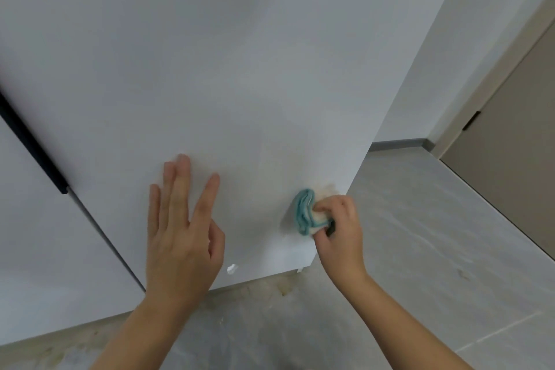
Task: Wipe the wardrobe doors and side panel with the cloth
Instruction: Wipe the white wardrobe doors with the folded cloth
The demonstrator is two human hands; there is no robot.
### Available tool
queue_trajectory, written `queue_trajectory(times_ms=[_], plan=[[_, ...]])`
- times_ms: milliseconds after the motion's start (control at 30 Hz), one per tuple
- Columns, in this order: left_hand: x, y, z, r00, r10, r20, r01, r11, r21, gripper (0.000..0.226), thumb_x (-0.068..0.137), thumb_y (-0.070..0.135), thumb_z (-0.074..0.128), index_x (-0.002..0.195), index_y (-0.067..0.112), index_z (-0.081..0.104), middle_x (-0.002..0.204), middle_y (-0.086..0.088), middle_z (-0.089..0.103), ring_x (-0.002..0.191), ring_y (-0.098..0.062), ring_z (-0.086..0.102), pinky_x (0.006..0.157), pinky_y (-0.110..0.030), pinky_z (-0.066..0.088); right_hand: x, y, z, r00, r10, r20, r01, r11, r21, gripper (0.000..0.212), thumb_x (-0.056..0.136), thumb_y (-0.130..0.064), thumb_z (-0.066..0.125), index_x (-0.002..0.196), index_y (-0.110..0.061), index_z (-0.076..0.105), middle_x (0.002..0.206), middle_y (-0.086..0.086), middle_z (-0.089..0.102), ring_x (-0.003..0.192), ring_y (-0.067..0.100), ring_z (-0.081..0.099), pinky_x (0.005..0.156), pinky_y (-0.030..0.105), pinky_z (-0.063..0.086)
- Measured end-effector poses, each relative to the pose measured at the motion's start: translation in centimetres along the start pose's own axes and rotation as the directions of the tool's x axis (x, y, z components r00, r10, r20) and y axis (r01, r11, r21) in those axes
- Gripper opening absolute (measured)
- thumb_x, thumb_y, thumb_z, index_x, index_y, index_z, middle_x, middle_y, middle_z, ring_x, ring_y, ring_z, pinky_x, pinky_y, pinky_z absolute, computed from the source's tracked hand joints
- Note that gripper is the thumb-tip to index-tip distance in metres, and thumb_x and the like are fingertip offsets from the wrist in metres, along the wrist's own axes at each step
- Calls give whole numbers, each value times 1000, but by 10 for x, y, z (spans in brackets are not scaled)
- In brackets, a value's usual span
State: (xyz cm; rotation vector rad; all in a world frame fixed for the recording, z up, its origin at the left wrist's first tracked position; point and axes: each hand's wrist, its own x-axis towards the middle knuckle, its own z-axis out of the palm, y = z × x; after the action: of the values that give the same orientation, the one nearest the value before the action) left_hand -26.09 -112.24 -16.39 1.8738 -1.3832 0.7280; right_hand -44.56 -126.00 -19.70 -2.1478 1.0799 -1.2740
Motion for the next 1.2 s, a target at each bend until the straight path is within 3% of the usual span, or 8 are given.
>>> queue_trajectory(times_ms=[167,300,367,467,667,867,1000,1200], plan=[[-15,22,-12,960,-213,181,264,903,-337,27,87,14,50,106,17,68,101,7,69,94,-10,63,86,-23,46,1,-62,-25,880,462,108,-421,656,627,29,82,12,63,87,-16,56,81,0,62,71,7,58,65,21,49],[-1,41,-22,665,-489,565,747,460,-481,17,90,14,62,90,30,68,82,17,71,80,-3,65,72,-19,50,3,-87,-42,827,519,217,-473,434,767,27,83,11,61,100,-11,61,90,5,69,84,18,65,77,32,55],[12,48,-28,564,-453,690,825,271,-497,8,91,26,64,97,27,68,89,11,73,85,-10,68,74,-29,53,7,-100,-49,833,506,224,-451,384,806,28,84,9,61,107,-7,61,95,7,71,87,18,67,76,28,57],[29,61,-36,497,-288,819,863,63,-501,46,70,52,68,108,26,65,98,11,73,90,-7,68,69,-28,53,12,-115,-56,844,492,213,-417,353,838,33,83,4,63,114,-8,62,104,8,72,96,20,69,81,31,57],[49,93,-42,534,-320,783,820,-27,-571,25,78,24,75,102,28,70,94,11,74,79,0,65,66,-19,50,17,-120,-62,832,529,166,-416,398,817,26,89,0,59,112,-13,63,98,2,73,95,17,68,86,36,54],[98,107,-59,749,-444,492,571,55,-819,13,82,14,72,94,17,69,86,4,75,81,-8,70,74,-24,57,58,-136,-82,921,388,37,-269,564,781,15,87,-8,66,88,-23,65,84,-8,69,82,10,65,77,31,55],[129,113,-65,717,-569,403,492,5,-870,22,80,16,76,94,11,59,78,-1,74,68,-14,72,64,-26,57,82,-149,-85,923,386,5,-240,564,790,7,88,-10,66,86,-16,63,81,0,62,72,12,57,58,28,49],[161,119,-85,845,-529,79,261,278,-924,34,84,9,72,99,24,46,69,-3,68,56,-21,68,52,-22,53,116,-172,-85,939,293,-181,-73,682,727,20,84,-15,70,79,-11,51,65,5,54,49,17,52,45,27,39]])
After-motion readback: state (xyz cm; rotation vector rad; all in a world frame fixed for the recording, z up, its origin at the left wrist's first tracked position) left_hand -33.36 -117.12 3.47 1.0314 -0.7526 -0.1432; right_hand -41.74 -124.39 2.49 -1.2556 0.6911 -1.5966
